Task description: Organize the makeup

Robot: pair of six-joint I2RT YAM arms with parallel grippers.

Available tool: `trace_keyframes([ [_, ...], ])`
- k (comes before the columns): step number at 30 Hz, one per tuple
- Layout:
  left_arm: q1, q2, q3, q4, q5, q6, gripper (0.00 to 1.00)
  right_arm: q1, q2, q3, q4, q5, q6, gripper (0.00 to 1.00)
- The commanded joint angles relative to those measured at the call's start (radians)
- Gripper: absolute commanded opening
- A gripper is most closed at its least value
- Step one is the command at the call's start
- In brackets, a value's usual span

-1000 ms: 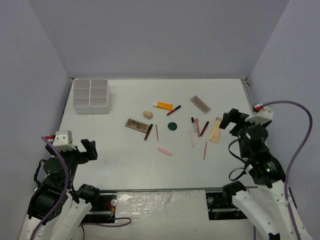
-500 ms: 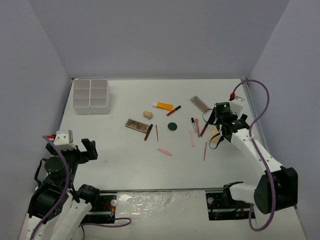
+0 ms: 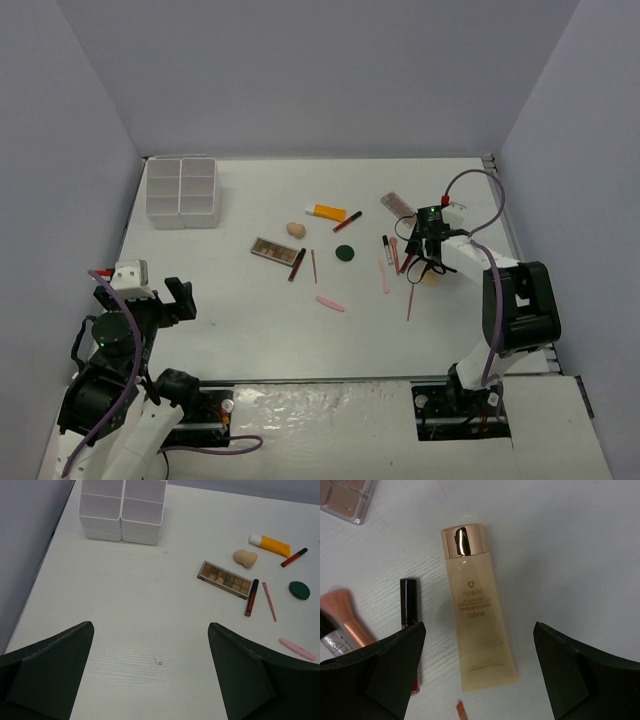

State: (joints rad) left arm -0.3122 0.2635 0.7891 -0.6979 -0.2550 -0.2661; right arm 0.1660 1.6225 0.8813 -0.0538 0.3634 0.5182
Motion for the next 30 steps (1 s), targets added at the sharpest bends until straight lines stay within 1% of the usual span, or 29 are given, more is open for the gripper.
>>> trace_keyframes([
  [1,0.001,0.037,0.018,0.069,0.010,-0.007,0.97,-0.026,0.047,0.043,0.093,-0.018,-0.022,0.83],
  [7,0.001,0.040,0.016,0.075,0.031,-0.004,0.97,-0.055,0.071,0.018,0.143,-0.047,-0.029,0.74],
  [10,0.001,0.041,0.018,0.077,0.045,-0.004,0.97,-0.060,0.079,0.016,0.155,-0.051,-0.032,0.65],
  [13,-0.001,0.037,0.018,0.081,0.063,-0.003,0.97,-0.063,0.082,0.018,0.162,-0.052,-0.039,0.53],
  [16,-0.001,0.042,0.015,0.089,0.107,-0.001,0.97,-0.063,0.066,0.021,0.167,-0.051,-0.057,0.34],
  [17,-0.001,0.048,0.015,0.093,0.151,-0.001,0.97,-0.063,0.052,0.024,0.166,-0.050,-0.064,0.25],
  [18,-0.001,0.055,0.016,0.094,0.154,-0.001,0.97,-0.063,0.051,0.024,0.166,-0.050,-0.064,0.25],
  [20,-0.001,0.092,0.034,0.093,0.265,-0.001,0.97,-0.062,-0.027,0.023,0.164,-0.064,-0.073,0.15],
  [23,-0.001,0.166,0.073,0.085,0.381,-0.009,0.97,-0.048,-0.140,0.023,0.139,-0.089,-0.059,0.10],
  [26,-0.002,0.224,0.134,0.091,0.445,-0.025,0.97,-0.004,-0.283,0.025,0.104,-0.117,-0.005,0.09],
  [28,-0.002,0.252,0.154,0.130,0.482,-0.054,0.97,0.039,-0.383,0.028,0.096,-0.118,0.034,0.09],
  [30,-0.003,0.279,0.170,0.194,0.538,-0.101,0.97,0.086,-0.436,0.038,0.092,-0.116,0.075,0.08],
])
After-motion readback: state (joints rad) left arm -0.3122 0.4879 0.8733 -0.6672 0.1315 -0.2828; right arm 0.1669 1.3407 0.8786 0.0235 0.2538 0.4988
